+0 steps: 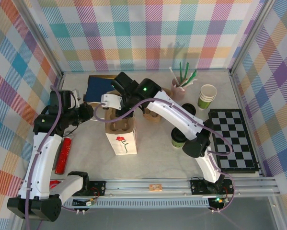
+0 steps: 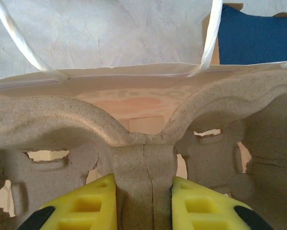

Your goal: Pack the takeout coffee

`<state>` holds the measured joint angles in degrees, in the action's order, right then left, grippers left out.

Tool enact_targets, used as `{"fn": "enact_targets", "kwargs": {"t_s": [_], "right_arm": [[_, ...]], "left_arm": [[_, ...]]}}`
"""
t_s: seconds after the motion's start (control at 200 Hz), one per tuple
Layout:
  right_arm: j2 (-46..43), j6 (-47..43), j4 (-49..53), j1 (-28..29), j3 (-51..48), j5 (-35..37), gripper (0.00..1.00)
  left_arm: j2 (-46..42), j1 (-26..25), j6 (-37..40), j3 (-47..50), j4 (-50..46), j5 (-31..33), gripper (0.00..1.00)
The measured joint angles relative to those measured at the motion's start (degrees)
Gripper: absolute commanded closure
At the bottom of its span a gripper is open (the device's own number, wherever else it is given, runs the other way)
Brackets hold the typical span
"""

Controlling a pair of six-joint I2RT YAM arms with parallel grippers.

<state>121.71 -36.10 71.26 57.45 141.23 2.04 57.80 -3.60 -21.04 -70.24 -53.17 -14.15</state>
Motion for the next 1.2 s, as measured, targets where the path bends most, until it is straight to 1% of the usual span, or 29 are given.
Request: {"fn": "enact_targets", "kwargs": {"t_s": [0.32,0.58,0.94,1.2], "right_arm": [[1.3,-0.4,0.0,0.1,-0.5,0.5,0.89],[1.1,-0.4,0.0,1.8,-2.0,1.0,0.9],[-1.4,-0.3,-0.3,2.4,-3.7,1.2,0.89],[-2.9,0.2,0.0,2.6,-3.7,-0.2,0.89]], "left_arm": [[-0.4,0.0,-0.2,0.7,0.6,-0.4,0.88],[-0.5,0.0,-0.2,0.7,0.9,-0.3,0.88],[-0.4,0.0,-0.2,0.7,1.0,-0.2,0.88],[-0.2,0.0,-0.2,0.7,1.3,-0.2,0.88]]}}
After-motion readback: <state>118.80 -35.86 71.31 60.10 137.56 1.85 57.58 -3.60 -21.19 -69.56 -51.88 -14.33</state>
